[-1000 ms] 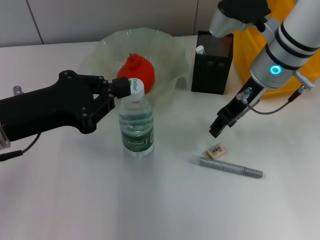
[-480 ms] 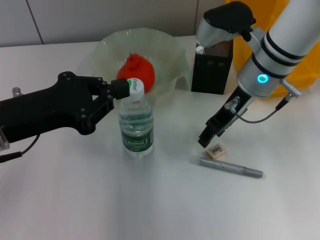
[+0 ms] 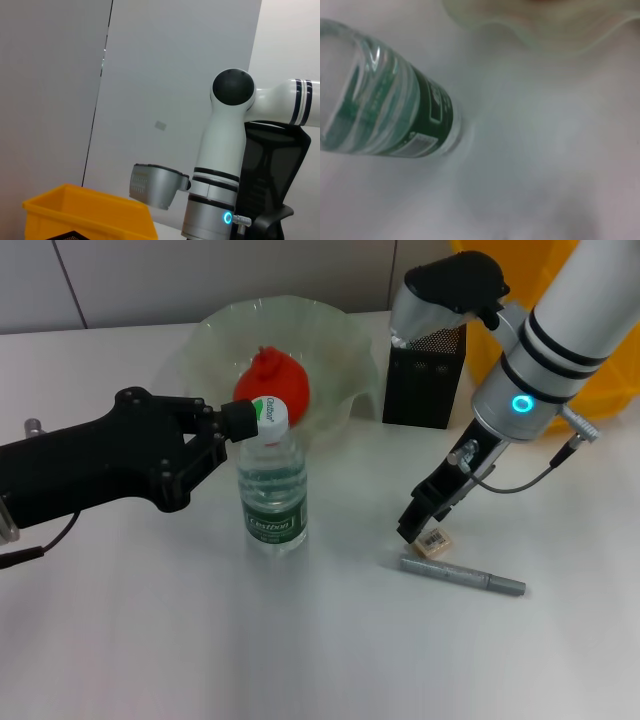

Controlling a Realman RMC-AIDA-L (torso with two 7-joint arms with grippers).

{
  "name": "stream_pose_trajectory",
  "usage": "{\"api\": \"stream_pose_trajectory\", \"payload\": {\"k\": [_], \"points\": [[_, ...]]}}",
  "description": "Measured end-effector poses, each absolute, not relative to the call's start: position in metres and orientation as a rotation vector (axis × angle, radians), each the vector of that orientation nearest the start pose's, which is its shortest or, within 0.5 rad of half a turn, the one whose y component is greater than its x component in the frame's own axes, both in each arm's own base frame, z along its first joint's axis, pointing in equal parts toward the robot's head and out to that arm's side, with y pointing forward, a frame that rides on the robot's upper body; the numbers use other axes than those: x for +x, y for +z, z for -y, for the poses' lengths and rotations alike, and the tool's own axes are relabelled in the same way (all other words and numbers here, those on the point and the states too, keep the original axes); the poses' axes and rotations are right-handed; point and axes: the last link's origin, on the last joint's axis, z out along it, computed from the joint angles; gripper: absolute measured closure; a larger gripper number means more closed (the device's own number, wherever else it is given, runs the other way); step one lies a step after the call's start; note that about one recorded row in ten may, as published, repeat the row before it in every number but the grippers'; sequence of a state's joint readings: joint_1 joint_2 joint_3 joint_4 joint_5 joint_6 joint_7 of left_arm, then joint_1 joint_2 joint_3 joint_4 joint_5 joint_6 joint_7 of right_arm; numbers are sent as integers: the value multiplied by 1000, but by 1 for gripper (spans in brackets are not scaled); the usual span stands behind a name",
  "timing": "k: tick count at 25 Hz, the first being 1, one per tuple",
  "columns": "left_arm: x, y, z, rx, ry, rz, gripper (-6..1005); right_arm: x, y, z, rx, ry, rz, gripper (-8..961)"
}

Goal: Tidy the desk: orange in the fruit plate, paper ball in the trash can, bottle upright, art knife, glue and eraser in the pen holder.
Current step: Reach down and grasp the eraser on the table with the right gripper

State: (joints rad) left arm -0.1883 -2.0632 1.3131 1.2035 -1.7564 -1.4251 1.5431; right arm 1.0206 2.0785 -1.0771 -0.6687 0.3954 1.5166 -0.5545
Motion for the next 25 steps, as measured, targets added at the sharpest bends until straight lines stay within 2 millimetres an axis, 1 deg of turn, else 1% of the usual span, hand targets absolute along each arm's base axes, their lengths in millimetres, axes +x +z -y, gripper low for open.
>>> {"api": "stream_pose_trajectory", "payload": {"k": [5, 25], "points": [[-188, 23, -294, -2672, -1011, 434, 999, 179, -38, -390, -2554, -707, -1319, 411], [-187, 23, -294, -2680, -1015, 426, 999, 185, -41, -389, -2517, -727, -1351, 414]]}}
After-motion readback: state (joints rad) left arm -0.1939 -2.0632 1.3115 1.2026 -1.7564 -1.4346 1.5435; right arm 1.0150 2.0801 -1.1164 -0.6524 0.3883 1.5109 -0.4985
